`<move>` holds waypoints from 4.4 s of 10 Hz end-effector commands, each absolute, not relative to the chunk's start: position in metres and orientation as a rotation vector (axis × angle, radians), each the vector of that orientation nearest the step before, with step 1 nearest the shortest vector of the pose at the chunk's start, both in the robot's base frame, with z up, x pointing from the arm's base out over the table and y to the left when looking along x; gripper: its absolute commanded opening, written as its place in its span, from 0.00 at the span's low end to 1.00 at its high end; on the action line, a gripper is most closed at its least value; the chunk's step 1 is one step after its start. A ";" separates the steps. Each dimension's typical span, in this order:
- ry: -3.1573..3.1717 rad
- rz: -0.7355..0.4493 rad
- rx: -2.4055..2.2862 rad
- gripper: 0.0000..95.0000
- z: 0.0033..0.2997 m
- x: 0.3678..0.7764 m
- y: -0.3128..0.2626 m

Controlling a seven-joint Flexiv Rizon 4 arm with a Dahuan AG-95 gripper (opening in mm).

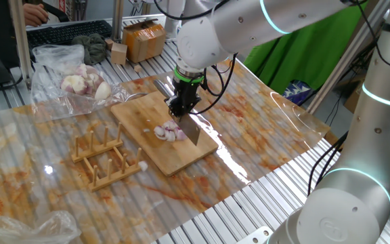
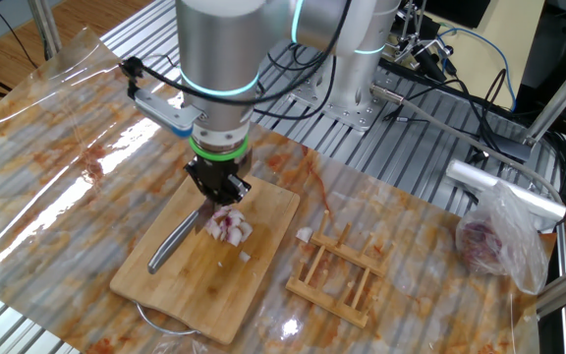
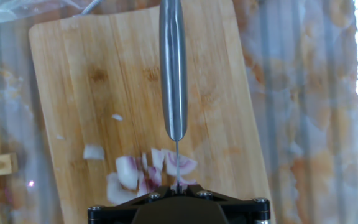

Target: Chop the onions

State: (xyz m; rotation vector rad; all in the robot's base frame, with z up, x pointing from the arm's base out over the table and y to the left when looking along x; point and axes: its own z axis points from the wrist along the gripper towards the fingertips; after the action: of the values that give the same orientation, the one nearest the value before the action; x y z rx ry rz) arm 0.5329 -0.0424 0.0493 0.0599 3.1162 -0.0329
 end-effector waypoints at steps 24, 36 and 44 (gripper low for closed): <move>3.093 -0.001 0.092 0.00 0.030 0.532 -0.038; 3.100 0.035 0.147 0.00 0.037 0.533 -0.024; 3.125 -0.019 0.113 0.00 0.060 0.534 -0.027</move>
State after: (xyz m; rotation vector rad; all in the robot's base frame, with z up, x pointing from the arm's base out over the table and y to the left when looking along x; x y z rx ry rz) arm 0.5352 -0.0291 0.0601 0.1101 3.1256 -0.0261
